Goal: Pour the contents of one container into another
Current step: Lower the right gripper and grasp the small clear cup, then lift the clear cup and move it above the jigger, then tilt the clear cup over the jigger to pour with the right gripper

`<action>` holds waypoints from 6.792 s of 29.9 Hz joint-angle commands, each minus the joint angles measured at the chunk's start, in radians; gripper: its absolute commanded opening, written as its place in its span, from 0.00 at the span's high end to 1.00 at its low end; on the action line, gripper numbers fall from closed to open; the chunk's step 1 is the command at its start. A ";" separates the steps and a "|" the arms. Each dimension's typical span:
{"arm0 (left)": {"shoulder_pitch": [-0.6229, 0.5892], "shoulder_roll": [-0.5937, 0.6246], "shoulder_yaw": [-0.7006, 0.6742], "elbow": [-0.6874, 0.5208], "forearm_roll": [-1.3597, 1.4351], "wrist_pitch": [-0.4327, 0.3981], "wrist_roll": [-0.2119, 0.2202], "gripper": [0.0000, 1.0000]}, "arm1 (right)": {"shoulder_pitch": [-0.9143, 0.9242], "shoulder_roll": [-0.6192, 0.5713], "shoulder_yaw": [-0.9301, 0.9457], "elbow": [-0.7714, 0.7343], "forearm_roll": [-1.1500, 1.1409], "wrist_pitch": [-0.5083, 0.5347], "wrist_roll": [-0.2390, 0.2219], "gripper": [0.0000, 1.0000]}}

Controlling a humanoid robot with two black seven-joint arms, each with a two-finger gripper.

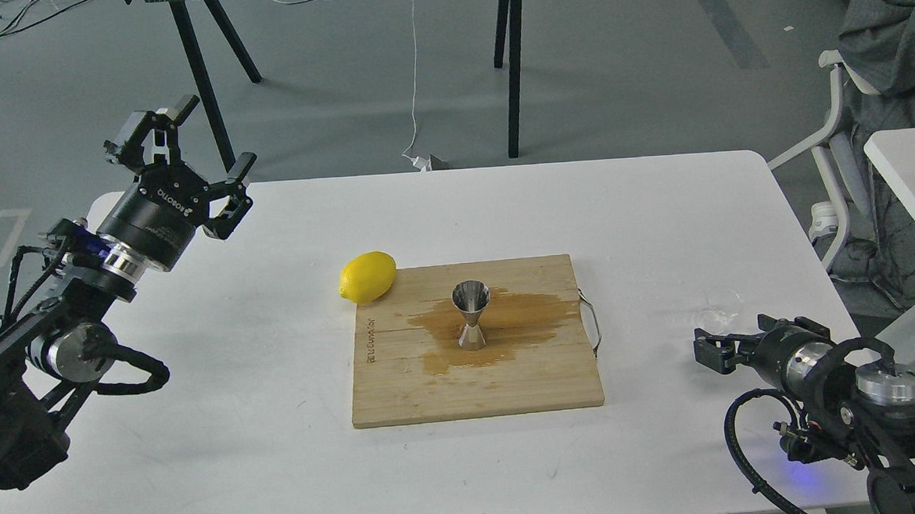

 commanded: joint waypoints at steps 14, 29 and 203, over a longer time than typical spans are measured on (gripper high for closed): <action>0.009 0.000 0.000 0.002 0.002 0.000 0.000 0.06 | 0.071 0.032 0.000 -0.083 -0.036 0.002 0.003 0.08; 0.011 0.000 0.001 0.002 0.002 0.000 0.000 0.05 | 0.078 0.040 0.000 -0.091 -0.043 -0.001 0.003 0.33; 0.024 -0.021 -0.003 0.041 0.006 0.000 0.000 0.05 | 0.864 -0.072 -1.301 0.285 -1.103 0.112 -0.024 0.52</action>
